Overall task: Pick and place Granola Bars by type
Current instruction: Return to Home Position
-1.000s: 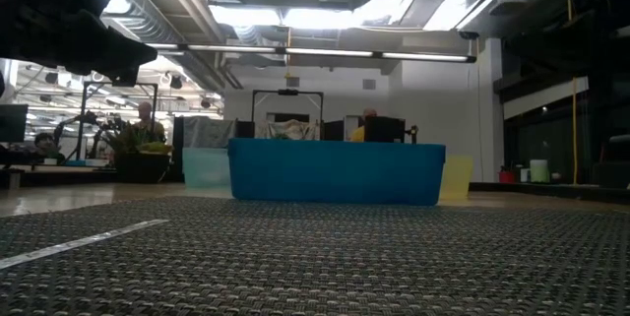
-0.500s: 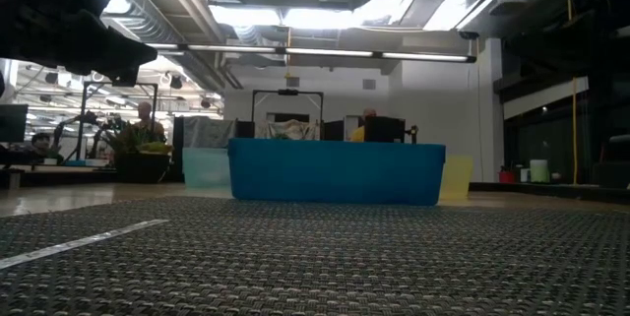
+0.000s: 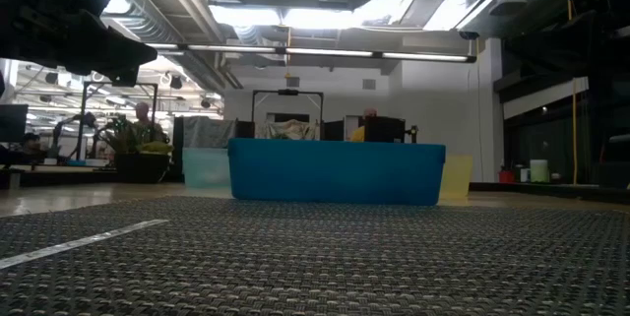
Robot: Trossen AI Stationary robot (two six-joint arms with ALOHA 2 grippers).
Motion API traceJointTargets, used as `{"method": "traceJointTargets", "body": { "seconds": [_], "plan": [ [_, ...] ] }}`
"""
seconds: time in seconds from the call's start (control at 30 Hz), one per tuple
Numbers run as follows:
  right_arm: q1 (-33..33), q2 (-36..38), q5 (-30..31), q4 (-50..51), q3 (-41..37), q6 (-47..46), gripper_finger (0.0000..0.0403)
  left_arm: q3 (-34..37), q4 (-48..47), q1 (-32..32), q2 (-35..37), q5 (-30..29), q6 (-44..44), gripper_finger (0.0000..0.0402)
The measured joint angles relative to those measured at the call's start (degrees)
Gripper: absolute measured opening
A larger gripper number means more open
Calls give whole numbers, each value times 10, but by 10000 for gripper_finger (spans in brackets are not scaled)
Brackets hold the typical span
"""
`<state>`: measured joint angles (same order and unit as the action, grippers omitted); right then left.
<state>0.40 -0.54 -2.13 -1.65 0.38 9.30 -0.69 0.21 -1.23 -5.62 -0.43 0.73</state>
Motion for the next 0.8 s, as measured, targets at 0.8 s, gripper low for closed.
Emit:
{"method": "traceJointTargets", "body": {
  "seconds": [0.8],
  "plan": [
    [0,0,0,0,0,0,44,0,0,0,0,0,0,8]
  ]
}}
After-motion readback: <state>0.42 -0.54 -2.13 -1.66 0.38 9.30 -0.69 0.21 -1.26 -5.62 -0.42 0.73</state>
